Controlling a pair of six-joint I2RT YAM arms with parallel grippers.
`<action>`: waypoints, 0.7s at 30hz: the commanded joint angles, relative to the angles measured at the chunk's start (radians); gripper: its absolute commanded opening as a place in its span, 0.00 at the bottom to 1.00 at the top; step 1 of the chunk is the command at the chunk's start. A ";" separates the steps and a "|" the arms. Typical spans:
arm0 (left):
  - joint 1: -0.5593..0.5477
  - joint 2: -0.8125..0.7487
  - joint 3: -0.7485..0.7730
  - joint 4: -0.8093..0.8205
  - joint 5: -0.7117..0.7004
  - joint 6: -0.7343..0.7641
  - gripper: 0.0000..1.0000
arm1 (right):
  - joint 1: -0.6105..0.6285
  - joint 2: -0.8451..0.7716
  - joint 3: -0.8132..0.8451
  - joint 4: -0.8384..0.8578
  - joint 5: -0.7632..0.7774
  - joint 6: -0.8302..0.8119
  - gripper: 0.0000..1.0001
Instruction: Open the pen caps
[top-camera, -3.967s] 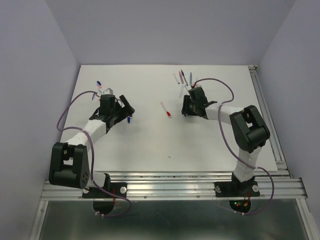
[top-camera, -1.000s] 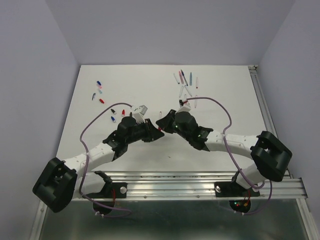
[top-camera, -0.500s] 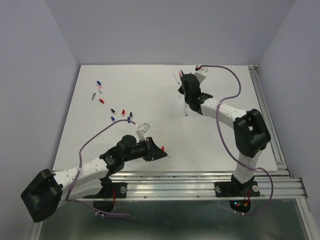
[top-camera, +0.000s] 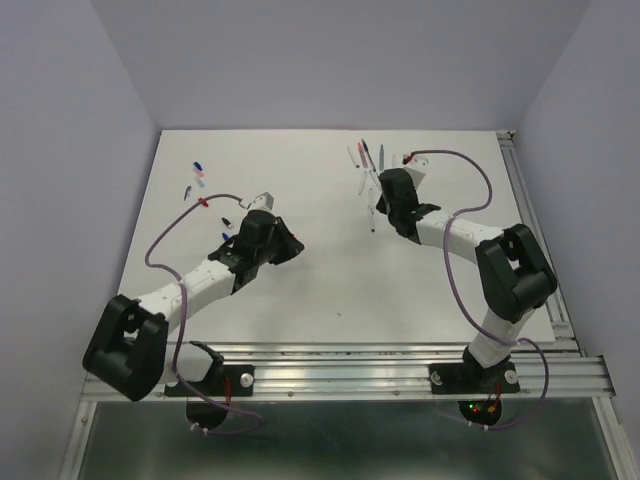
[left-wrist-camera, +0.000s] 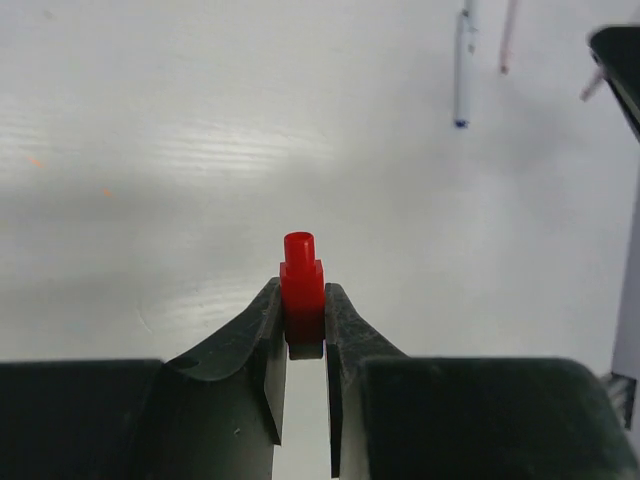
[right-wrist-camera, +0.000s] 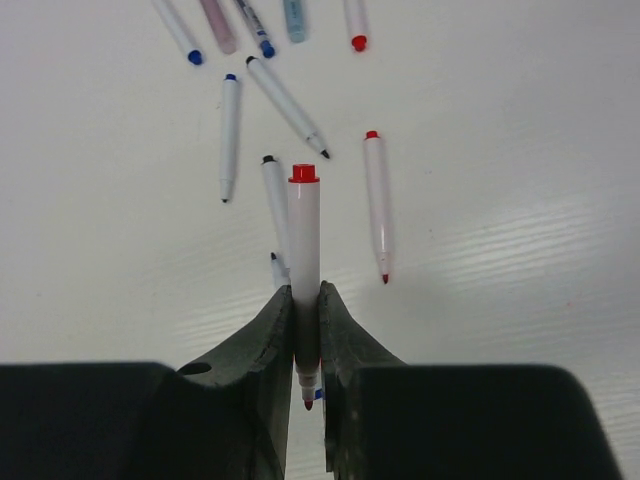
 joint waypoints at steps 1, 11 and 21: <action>0.080 0.168 0.139 -0.113 -0.033 0.106 0.00 | -0.064 -0.029 -0.044 0.044 -0.080 -0.088 0.09; 0.131 0.481 0.346 -0.200 -0.051 0.136 0.00 | -0.126 0.126 0.031 0.031 -0.244 -0.185 0.13; 0.137 0.519 0.388 -0.254 -0.140 0.130 0.20 | -0.127 0.214 0.088 0.030 -0.290 -0.210 0.16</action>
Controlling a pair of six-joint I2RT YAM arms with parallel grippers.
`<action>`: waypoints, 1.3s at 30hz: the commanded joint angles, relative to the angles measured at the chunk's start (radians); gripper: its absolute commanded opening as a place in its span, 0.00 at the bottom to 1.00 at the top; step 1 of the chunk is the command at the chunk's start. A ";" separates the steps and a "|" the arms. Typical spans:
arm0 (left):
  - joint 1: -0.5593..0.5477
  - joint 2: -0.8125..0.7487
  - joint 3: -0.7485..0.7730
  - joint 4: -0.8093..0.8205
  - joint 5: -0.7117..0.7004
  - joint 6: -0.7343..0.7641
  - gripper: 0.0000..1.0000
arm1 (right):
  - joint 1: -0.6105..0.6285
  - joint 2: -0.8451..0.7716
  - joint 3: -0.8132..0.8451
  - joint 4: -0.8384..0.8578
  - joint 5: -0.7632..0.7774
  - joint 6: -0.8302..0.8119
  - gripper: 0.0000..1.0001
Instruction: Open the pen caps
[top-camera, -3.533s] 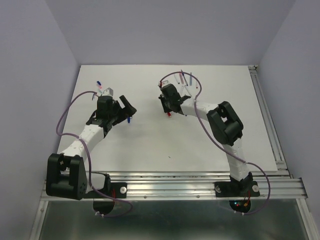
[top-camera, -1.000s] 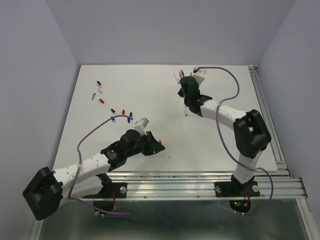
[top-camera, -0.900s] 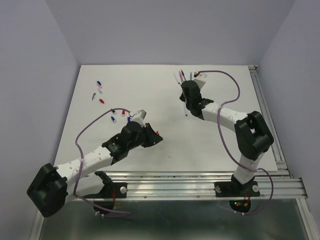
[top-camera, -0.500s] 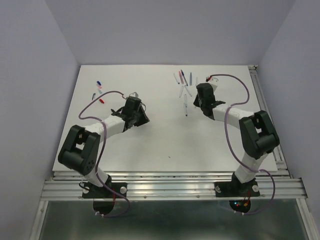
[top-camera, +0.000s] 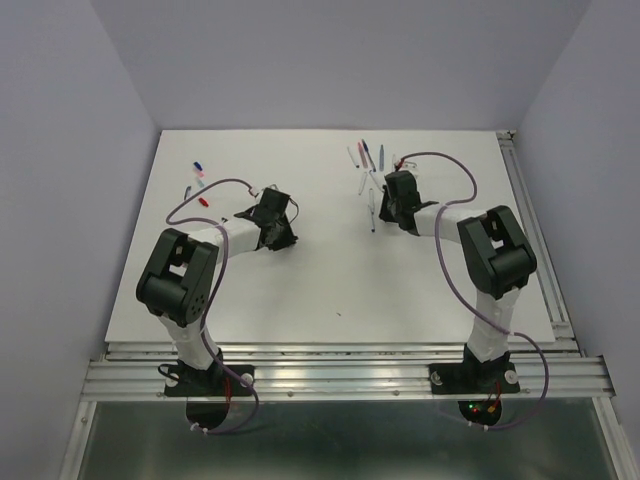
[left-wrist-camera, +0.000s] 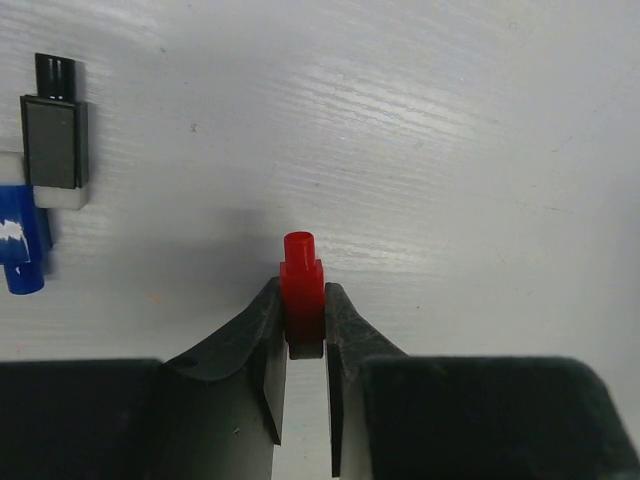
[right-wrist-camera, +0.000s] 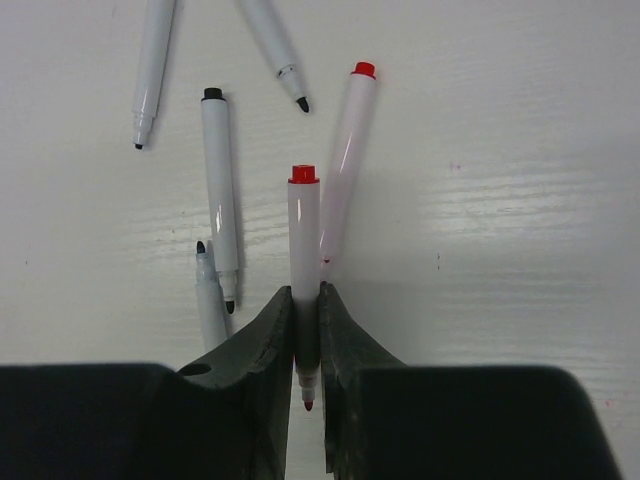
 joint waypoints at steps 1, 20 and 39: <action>0.009 -0.004 0.029 -0.053 -0.049 0.018 0.26 | -0.006 0.025 0.054 0.014 -0.024 -0.018 0.17; 0.007 -0.185 -0.003 -0.053 0.030 0.047 0.74 | -0.006 -0.171 -0.007 -0.072 -0.058 0.034 0.45; 0.007 -1.018 -0.149 -0.330 -0.443 -0.158 0.99 | -0.004 -1.062 -0.429 -0.363 0.175 0.273 1.00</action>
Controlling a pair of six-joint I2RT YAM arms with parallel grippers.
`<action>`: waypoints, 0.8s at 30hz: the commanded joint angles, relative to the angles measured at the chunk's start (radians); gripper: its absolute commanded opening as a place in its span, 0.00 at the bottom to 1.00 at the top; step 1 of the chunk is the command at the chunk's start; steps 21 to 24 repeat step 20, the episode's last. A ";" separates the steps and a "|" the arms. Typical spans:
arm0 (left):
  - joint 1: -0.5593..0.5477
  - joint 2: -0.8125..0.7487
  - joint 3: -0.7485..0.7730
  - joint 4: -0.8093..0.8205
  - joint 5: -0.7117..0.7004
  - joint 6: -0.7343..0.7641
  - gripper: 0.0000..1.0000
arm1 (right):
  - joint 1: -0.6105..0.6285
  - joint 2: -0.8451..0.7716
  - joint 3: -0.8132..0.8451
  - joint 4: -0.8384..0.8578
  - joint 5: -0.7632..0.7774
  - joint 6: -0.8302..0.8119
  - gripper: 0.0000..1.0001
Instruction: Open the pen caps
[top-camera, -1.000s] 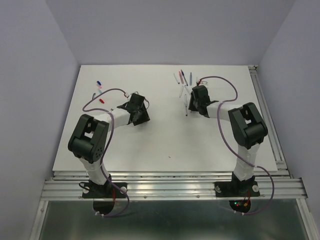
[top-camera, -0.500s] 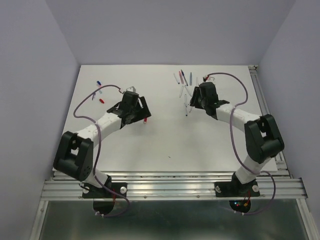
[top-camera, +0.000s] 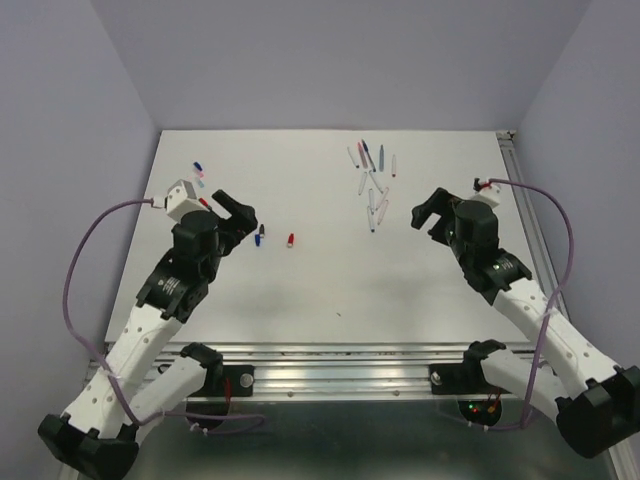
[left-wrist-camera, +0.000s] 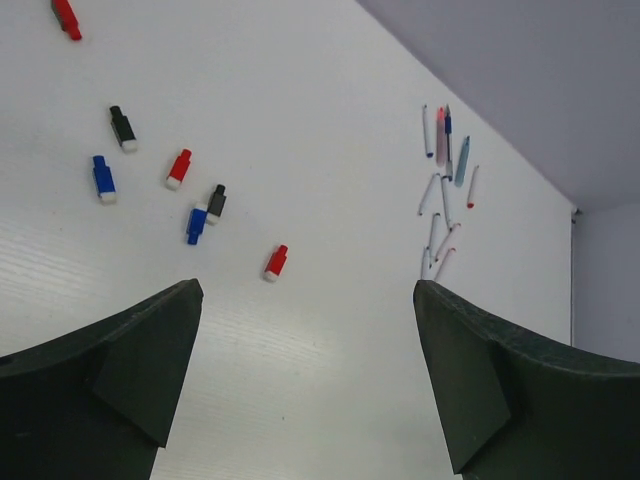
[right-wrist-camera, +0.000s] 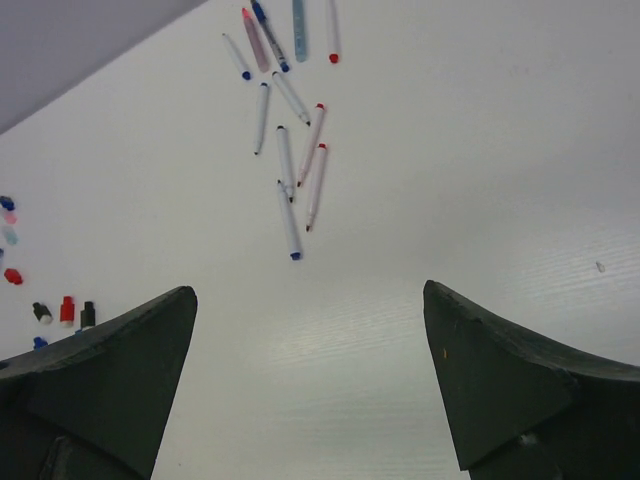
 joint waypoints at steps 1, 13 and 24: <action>0.004 -0.136 -0.039 -0.085 -0.171 -0.065 0.99 | -0.004 -0.116 -0.064 -0.090 0.115 0.088 1.00; 0.006 -0.124 -0.063 -0.087 -0.153 -0.046 0.99 | -0.006 -0.280 -0.182 -0.158 0.178 0.088 1.00; 0.006 -0.087 -0.059 -0.061 -0.150 -0.041 0.99 | -0.004 -0.297 -0.185 -0.176 0.227 0.070 1.00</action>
